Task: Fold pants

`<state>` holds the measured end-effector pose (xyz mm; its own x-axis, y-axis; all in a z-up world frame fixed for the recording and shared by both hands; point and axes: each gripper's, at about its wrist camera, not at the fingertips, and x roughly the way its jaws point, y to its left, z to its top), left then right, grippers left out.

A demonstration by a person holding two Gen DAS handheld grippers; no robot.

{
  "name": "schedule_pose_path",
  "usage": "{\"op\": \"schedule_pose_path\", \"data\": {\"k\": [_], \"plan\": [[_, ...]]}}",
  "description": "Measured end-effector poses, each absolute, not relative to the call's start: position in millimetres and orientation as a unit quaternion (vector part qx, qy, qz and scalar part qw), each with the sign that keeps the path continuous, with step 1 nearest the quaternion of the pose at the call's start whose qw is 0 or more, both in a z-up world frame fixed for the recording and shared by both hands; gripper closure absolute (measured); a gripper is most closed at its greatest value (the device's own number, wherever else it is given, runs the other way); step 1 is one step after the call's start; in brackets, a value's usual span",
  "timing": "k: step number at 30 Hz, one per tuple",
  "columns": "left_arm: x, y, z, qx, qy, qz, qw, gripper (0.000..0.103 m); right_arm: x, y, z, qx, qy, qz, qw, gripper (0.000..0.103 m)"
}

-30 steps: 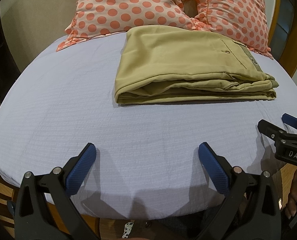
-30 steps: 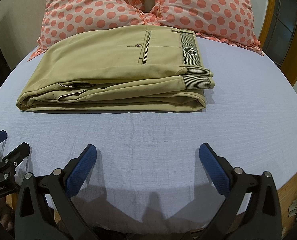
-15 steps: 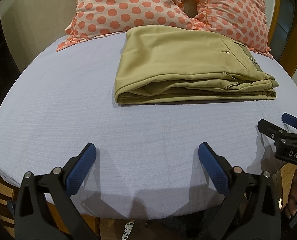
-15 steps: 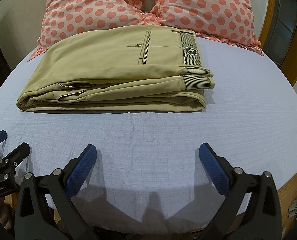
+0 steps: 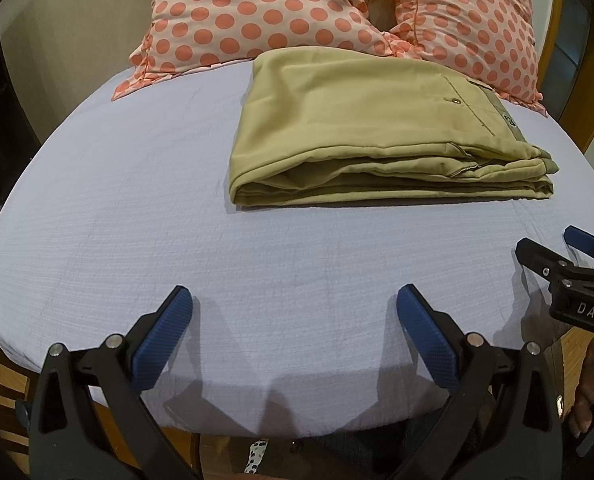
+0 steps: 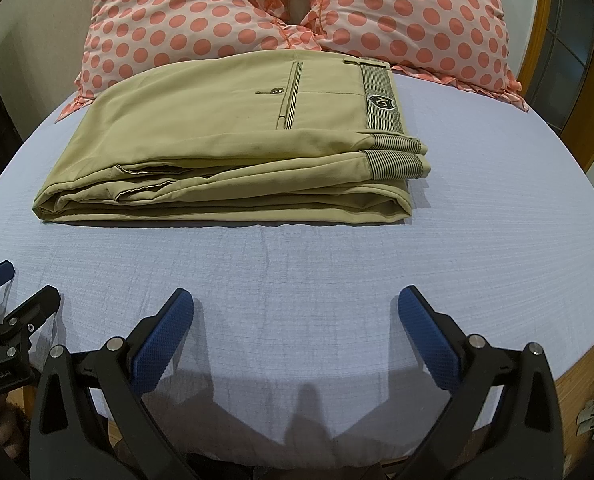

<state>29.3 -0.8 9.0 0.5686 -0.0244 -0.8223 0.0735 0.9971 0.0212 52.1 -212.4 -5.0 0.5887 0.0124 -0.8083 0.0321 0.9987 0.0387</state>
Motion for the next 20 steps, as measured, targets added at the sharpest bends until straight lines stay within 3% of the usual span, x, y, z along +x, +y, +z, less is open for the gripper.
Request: {"op": "schedule_pose_path", "data": {"k": [20], "plan": [[32.2, -0.4, 7.9, 0.027, 0.473, -0.027, 0.88, 0.002, 52.5, -212.4, -4.5, 0.024, 0.453, -0.004, 0.891, 0.001]]}}
